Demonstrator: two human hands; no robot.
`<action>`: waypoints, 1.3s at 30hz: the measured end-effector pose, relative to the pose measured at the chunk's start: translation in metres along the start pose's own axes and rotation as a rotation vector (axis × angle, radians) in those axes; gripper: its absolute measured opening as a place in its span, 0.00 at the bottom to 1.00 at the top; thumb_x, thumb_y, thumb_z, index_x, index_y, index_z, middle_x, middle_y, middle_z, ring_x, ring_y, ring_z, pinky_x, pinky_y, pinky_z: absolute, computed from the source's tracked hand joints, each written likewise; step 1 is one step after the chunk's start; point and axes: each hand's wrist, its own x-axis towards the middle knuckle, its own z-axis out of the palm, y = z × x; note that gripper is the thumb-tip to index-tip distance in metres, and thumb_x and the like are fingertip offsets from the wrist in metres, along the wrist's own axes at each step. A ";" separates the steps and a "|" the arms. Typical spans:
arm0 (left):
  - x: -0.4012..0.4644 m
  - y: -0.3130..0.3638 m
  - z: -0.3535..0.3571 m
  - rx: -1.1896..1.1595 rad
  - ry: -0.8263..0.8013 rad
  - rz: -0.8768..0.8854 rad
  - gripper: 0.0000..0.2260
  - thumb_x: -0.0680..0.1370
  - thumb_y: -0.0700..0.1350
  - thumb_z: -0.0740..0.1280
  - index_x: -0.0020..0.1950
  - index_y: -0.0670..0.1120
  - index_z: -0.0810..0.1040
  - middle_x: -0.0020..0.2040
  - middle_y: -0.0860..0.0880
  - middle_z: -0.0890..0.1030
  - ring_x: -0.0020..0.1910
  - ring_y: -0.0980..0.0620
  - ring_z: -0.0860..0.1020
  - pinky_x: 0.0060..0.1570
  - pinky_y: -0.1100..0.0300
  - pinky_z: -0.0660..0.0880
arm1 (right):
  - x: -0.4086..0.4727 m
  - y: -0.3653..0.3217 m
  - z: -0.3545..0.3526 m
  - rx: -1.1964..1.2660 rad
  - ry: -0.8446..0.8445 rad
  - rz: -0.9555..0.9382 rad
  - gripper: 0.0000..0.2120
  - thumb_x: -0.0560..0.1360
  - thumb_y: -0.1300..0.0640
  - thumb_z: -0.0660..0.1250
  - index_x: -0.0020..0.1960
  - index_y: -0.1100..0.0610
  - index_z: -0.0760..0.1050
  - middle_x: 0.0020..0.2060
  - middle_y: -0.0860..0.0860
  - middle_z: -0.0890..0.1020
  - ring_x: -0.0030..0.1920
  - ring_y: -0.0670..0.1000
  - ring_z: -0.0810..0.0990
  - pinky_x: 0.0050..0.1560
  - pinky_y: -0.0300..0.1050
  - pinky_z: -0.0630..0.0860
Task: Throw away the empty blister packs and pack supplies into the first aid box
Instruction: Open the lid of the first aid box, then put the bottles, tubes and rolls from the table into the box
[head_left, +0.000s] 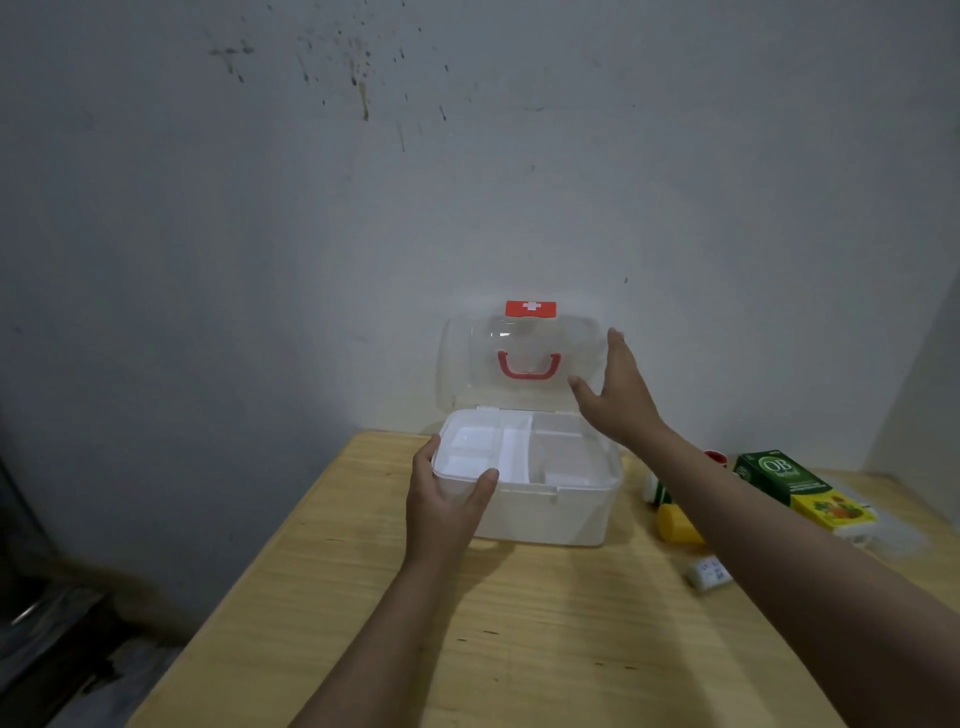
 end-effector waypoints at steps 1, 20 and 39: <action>0.000 -0.001 0.000 -0.007 0.001 0.003 0.37 0.65 0.59 0.74 0.70 0.52 0.64 0.65 0.52 0.73 0.63 0.51 0.73 0.60 0.49 0.75 | -0.004 -0.001 -0.004 -0.007 -0.010 -0.001 0.34 0.75 0.49 0.65 0.74 0.55 0.53 0.73 0.54 0.63 0.74 0.56 0.59 0.72 0.58 0.62; -0.005 -0.002 0.005 -0.092 0.051 0.042 0.31 0.71 0.47 0.74 0.71 0.50 0.65 0.62 0.53 0.72 0.58 0.52 0.73 0.48 0.63 0.73 | -0.117 0.164 -0.136 -0.431 0.003 0.482 0.22 0.64 0.44 0.67 0.54 0.53 0.80 0.48 0.60 0.83 0.48 0.62 0.80 0.47 0.49 0.76; -0.004 -0.002 0.005 -0.136 0.057 0.026 0.30 0.71 0.47 0.74 0.70 0.51 0.65 0.62 0.53 0.72 0.58 0.52 0.73 0.44 0.66 0.72 | -0.088 0.043 -0.140 -0.137 0.102 -0.050 0.16 0.72 0.53 0.71 0.59 0.55 0.79 0.59 0.58 0.77 0.58 0.56 0.77 0.56 0.55 0.78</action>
